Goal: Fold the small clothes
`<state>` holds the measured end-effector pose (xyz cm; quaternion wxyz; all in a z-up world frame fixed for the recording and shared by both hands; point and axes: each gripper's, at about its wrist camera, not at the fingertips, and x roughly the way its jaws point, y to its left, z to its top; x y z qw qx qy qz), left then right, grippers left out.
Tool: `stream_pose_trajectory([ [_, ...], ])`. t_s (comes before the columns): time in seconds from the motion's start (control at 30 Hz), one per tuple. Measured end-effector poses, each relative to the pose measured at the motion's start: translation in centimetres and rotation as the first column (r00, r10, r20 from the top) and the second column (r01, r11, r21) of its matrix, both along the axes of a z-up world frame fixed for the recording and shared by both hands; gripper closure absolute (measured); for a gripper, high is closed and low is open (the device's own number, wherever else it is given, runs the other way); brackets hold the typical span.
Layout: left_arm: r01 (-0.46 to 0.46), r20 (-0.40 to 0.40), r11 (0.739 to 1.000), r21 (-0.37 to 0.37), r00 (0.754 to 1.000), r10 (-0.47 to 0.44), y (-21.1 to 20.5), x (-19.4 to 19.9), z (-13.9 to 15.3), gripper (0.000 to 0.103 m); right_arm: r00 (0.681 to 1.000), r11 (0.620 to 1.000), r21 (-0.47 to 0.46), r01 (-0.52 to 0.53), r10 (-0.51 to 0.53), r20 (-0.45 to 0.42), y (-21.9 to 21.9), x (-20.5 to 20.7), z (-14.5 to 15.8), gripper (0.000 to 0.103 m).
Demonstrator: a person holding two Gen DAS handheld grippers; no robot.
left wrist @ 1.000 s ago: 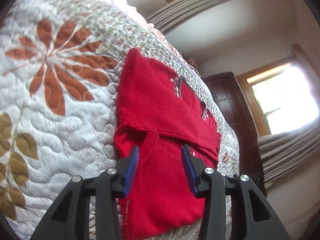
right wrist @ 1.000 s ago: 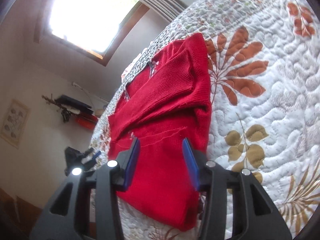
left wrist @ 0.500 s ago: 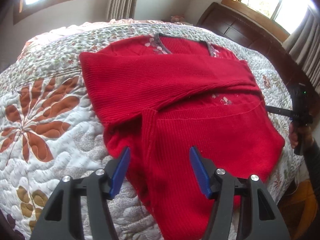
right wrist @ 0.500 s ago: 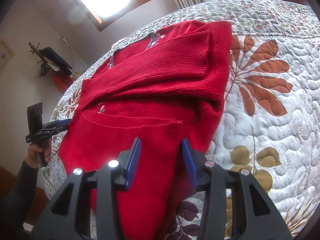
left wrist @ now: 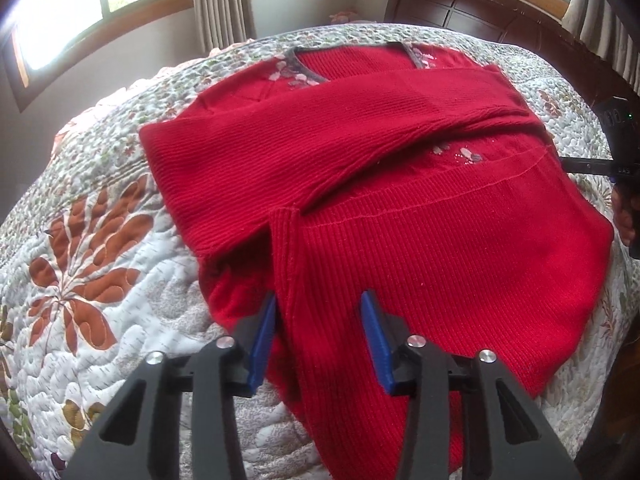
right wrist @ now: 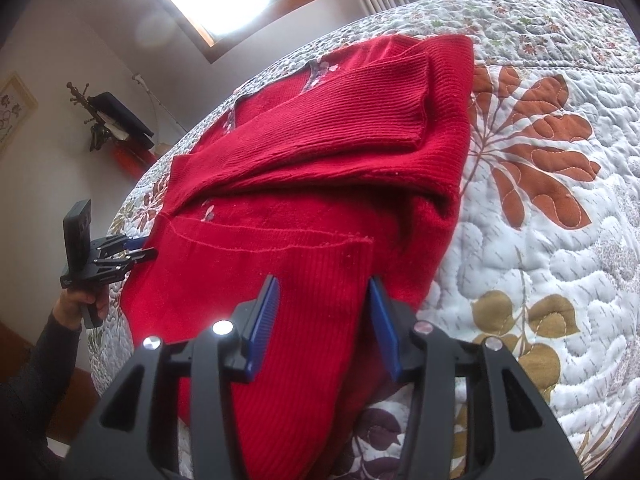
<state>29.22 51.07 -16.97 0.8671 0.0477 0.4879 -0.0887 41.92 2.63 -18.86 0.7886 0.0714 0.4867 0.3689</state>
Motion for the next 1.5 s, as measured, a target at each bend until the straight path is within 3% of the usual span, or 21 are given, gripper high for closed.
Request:
stream_pose_trajectory([
  [0.2, -0.005, -0.005, 1.000, 0.000, 1.000, 0.005, -0.1, 0.3, 0.3, 0.082, 1.000, 1.000, 0.001, -0.009, 0.009, 0.001, 0.4, 0.2, 0.0, 0.061],
  [0.43, -0.030, 0.007, 0.998, -0.050, 1.000, 0.030, 1.0, 0.5, 0.5, 0.098, 1.000, 1.000, -0.015, -0.024, 0.025, 0.018, 0.6, 0.1, 0.0, 0.084],
  [0.57, -0.024, 0.006, 0.994, -0.108, 1.000, 0.025, 1.7, 0.7, 0.2, 0.098, 1.000, 1.000, -0.011, -0.025, 0.026, 0.017, 0.6, 0.1, 0.0, 0.085],
  [1.0, -0.021, 0.010, 0.987, -0.158, 1.000, 0.023, 1.9, 1.0, 0.0, 0.095, 0.998, 0.998, -0.042, -0.044, 0.046, 0.047, 1.4, 0.5, 0.3, 0.083],
  [1.03, -0.023, 0.010, 0.987, -0.160, 1.000, 0.025, 1.9, 1.0, 0.0, 0.096, 0.997, 0.998, -0.049, -0.046, 0.049, 0.053, 1.5, 0.4, 0.3, 0.085],
  [1.1, -0.028, 0.014, 0.988, -0.154, 0.999, 0.030, 1.9, 0.9, -0.1, 0.099, 0.997, 0.997, -0.065, -0.039, 0.043, 0.068, 1.5, 0.3, 0.4, 0.099],
  [1.27, -0.052, 0.032, 0.984, -0.172, 0.998, 0.058, 2.3, 0.6, 0.4, 0.100, 0.996, 0.998, -0.058, -0.018, 0.023, 0.088, 0.9, 0.0, 0.8, 0.099],
  [1.5, -0.052, 0.118, 0.974, -0.222, 0.990, 0.080, 3.1, -1.6, 3.4, 0.100, 0.987, 0.999, -0.037, 0.010, -0.004, 0.159, -0.2, -1.6, 4.0, 0.100],
])
